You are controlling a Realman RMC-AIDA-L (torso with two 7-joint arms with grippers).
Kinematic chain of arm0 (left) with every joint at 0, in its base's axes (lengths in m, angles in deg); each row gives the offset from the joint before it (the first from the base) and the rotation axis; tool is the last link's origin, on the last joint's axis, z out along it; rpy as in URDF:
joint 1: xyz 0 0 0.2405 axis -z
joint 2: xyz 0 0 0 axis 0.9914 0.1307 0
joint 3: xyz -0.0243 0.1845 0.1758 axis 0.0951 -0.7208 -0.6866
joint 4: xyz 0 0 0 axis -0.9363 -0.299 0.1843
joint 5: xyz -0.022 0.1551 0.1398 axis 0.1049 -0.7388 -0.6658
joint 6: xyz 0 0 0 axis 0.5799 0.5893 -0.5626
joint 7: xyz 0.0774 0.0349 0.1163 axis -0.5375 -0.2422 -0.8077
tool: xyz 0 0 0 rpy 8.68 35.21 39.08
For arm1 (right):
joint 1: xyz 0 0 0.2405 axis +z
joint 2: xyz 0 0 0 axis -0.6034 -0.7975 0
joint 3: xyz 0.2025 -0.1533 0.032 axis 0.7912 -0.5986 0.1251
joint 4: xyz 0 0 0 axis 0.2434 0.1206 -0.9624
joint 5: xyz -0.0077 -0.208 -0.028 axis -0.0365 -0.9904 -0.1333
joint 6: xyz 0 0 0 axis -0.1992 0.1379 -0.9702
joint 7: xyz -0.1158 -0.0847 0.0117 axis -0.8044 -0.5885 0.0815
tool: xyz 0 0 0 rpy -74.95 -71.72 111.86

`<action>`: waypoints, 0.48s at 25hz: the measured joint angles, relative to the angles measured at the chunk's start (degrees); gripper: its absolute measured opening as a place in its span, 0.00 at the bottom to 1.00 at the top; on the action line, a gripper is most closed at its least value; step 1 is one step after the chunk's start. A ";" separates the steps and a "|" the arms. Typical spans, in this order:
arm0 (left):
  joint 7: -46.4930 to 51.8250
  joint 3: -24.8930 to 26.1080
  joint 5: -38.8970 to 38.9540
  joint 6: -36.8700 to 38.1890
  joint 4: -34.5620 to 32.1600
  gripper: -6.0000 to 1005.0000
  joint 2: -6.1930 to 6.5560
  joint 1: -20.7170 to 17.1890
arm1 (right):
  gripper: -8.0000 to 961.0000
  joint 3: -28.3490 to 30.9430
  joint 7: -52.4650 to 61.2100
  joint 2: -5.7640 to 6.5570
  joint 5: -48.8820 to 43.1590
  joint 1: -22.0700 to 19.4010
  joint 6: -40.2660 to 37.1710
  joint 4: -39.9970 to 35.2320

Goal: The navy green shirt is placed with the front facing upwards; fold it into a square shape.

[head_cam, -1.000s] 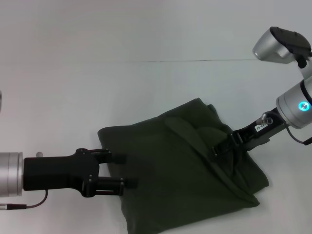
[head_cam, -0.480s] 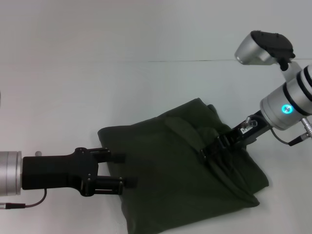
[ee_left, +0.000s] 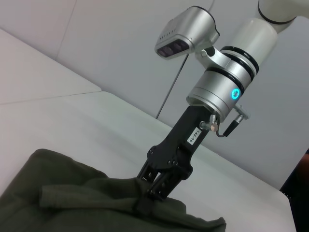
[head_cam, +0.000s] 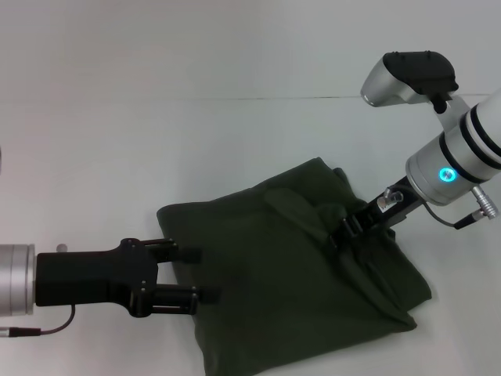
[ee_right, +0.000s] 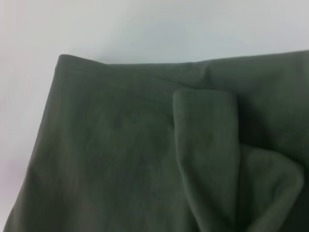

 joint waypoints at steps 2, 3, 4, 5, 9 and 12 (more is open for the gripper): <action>-0.01 0.00 0.00 0.00 0.00 0.83 0.00 -0.04 | 0.36 -0.23 -0.18 0.00 0.00 0.03 0.25 0.00; -0.01 0.00 0.00 0.00 0.00 0.83 0.00 -0.04 | 0.33 -0.41 -0.22 0.00 0.00 0.04 0.40 0.00; -0.01 0.00 0.00 0.00 0.00 0.84 0.00 -0.04 | 0.29 -0.72 -0.24 0.00 0.00 0.03 0.56 0.00; -0.02 0.00 0.00 0.00 0.00 0.84 0.00 -0.04 | 0.26 -0.97 -0.24 0.00 0.00 0.03 0.72 0.00; -0.02 0.00 0.00 0.00 -0.01 0.84 0.00 0.01 | 0.16 -1.42 -0.50 0.00 0.11 -0.14 0.89 -0.35; -0.03 0.00 0.00 0.00 -0.02 0.83 0.00 0.04 | 0.11 -0.95 -1.27 0.01 0.60 -0.43 0.58 -1.33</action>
